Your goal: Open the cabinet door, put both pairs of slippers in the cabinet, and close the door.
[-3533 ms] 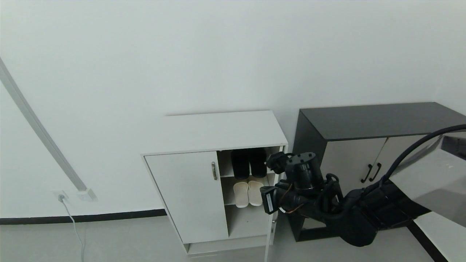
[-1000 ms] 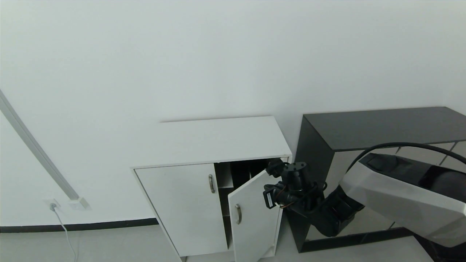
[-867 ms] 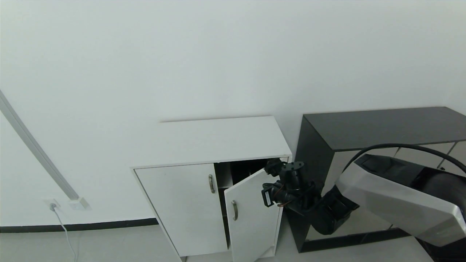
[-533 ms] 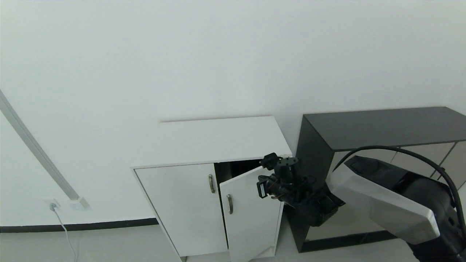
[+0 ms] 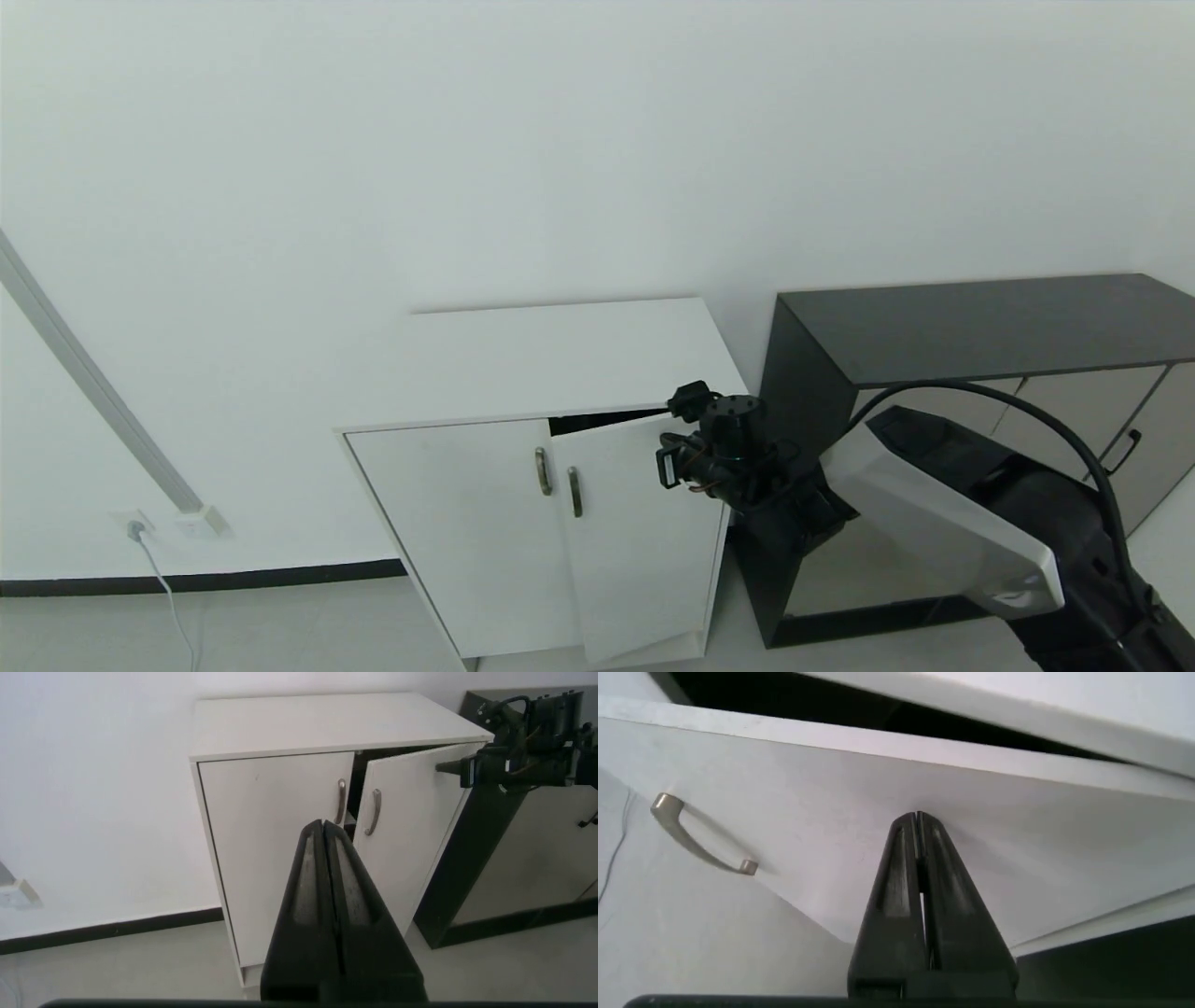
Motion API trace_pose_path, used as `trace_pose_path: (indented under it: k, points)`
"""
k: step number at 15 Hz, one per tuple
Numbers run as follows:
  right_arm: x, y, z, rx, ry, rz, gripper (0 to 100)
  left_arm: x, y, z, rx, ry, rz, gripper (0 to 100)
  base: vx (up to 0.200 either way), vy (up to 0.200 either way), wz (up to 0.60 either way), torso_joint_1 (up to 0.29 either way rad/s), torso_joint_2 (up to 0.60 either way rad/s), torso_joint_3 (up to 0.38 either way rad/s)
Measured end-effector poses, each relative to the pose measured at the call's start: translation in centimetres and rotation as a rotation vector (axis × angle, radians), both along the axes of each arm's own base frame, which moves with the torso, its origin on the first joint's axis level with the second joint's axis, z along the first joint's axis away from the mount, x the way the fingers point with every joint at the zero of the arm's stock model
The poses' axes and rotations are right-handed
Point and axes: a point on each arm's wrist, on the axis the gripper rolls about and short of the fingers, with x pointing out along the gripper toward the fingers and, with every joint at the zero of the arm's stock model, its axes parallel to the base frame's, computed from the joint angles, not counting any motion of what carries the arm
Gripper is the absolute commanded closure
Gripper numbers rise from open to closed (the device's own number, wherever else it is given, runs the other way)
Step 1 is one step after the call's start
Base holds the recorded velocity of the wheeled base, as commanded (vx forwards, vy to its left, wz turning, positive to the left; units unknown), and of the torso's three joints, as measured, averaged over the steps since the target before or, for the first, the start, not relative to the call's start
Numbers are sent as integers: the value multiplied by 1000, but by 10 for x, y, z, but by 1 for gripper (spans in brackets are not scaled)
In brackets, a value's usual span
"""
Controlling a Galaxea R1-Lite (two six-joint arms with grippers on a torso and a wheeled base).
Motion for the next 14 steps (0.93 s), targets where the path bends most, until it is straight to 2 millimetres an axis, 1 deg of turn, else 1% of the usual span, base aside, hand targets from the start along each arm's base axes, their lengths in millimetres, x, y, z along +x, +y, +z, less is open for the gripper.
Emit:
trace_pose_path:
  k: [4,7,14]
  points:
    - [13,-1,-5,-3,4,-16,100,0,0,0,0,0,0,100,0,0,0,0,0,0]
    - [21,-1,-5,5,-7,-24,100,0,0,0,0,0,0,100,0,0,0,0,0,0]
    - [20,-3,-7,10,-7,-30,100,0,0,0,0,0,0,100,0,0,0,0,0,0]
